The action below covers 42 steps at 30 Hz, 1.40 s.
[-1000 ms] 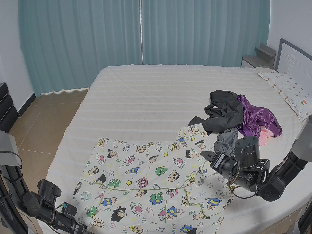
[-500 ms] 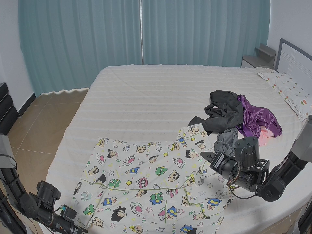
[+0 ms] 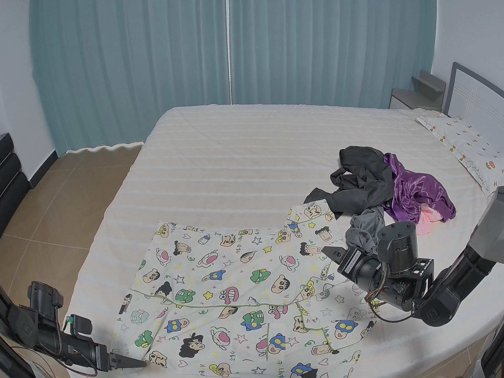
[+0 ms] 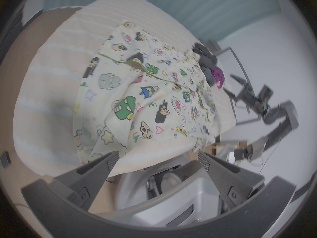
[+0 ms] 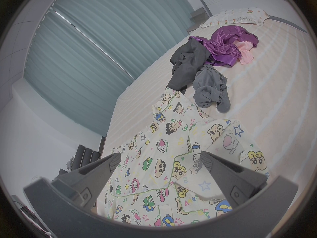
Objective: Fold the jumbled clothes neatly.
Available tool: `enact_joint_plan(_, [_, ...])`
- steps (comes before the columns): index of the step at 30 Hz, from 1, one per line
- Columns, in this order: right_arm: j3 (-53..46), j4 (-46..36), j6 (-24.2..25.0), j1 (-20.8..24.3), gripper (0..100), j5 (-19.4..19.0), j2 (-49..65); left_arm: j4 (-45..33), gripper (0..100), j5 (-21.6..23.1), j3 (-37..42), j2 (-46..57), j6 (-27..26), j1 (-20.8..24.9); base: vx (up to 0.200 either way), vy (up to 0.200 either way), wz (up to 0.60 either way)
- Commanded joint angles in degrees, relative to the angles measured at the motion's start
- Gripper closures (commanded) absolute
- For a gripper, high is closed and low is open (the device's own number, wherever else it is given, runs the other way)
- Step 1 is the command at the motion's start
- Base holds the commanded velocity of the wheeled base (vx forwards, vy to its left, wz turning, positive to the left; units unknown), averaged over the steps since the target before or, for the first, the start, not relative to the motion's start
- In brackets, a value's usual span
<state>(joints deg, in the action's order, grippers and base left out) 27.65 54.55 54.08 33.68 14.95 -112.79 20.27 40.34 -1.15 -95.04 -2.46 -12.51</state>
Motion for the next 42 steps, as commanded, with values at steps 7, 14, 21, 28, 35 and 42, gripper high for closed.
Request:
enact_joint_plan(7, [0.13, 0.03, 0.06, 0.59, 0, 0.08, -0.33, 0.21, 0, -3.86, -5.97, -3.14, 17.76, 4.42, 0.0, 0.0, 0.0])
enact_joint_plan(14, [-0.14, 0.03, 0.15, 0.59, 0, 0.08, -0.42, 3.02, 0, -11.77, -6.15, -6.21, 26.37, 11.89, 0.0, 0.0, 0.0])
enact_joint_plan(21, [-0.14, 0.03, 0.24, 0.59, 0, 0.08, -0.42, 5.04, 0, -16.34, -5.45, -8.15, 27.42, 13.83, 0.0, 0.0, 0.0])
enact_joint_plan(28, [0.13, 0.03, 0.15, 0.59, 0, 0.08, -0.33, 4.95, 0, -19.51, -5.01, -9.11, 27.69, 18.04, 0.0, 0.0, 0.0])
enact_joint_plan(35, [0.04, 0.03, 0.15, 0.59, 0, 0.0, -0.33, 12.77, 0, -23.29, -4.92, -13.24, 33.31, 21.65, 0.0, 0.0, 0.0])
enact_joint_plan(42, [-0.4, 2.49, 0.15, 0.68, 0, 0.0, -0.42, 19.89, 0, -28.74, -1.49, -17.73, 33.58, 25.52, 0.0, 0.0, 0.0])
